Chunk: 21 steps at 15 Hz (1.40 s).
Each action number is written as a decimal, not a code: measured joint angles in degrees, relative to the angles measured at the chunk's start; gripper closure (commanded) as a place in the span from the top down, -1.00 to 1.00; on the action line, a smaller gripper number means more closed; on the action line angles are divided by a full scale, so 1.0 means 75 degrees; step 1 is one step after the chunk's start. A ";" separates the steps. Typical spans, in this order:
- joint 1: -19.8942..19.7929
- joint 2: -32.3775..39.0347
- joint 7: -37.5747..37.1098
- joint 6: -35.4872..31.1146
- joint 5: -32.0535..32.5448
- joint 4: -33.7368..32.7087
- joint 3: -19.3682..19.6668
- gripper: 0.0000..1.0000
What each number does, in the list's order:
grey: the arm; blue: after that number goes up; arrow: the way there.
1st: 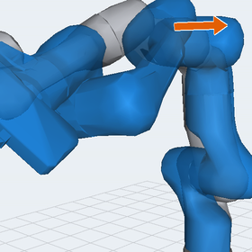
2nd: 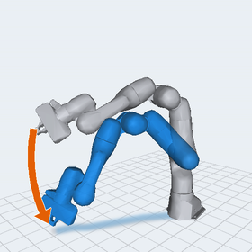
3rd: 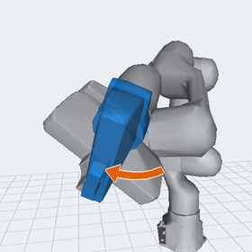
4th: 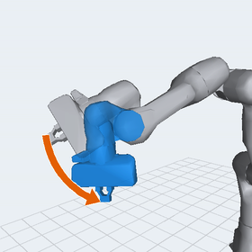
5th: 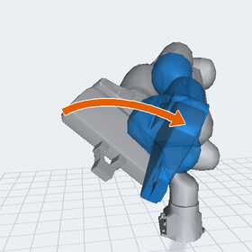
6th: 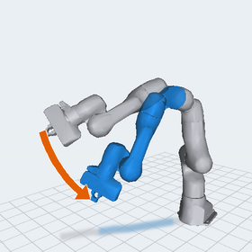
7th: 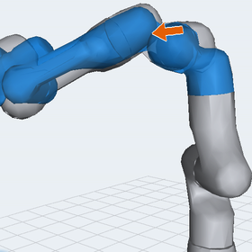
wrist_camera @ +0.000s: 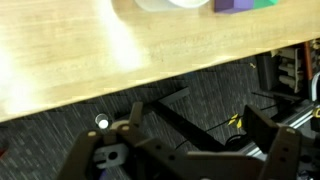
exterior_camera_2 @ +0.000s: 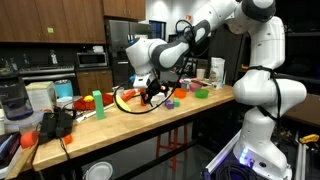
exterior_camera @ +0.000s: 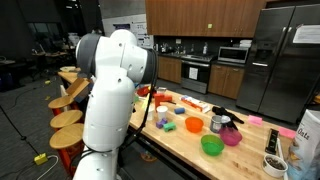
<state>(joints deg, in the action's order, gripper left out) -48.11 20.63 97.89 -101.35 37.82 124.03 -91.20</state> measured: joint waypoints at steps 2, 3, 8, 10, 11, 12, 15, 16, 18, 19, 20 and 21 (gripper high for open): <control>0.0229 -0.0008 0.0255 -0.0049 0.0715 0.0008 0.0475 1.00; 0.0404 -0.0004 0.0415 -0.0092 0.1141 0.0011 0.0763 1.00; 0.1305 0.0144 0.0810 -0.0597 0.3270 0.0008 0.1985 1.00; 0.1656 0.0213 0.0827 -0.1088 0.3724 -0.0016 0.2466 1.00; 0.1966 0.0169 0.0855 -0.1561 0.3795 -0.0047 0.2924 1.00; 0.2301 0.0131 0.0862 -0.2081 0.3845 -0.0077 0.3413 1.00; 0.3460 0.0107 0.0862 -0.3769 0.3982 -0.0223 0.5012 0.50; 0.3863 0.0111 0.0862 -0.4284 0.4002 -0.0283 0.5556 0.48; 0.4652 0.0141 0.0861 -0.5120 0.3970 -0.0405 0.6562 0.23; 0.4997 0.0145 0.0863 -0.5392 0.3890 -0.0451 0.6965 0.08; 0.5318 0.0145 0.0879 -0.5595 0.3740 -0.0484 0.7324 -0.12; 0.5603 0.0146 0.0946 -0.5722 0.3539 -0.0509 0.7625 -0.25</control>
<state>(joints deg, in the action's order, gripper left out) -6.08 21.72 104.98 -144.27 64.36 120.22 -34.02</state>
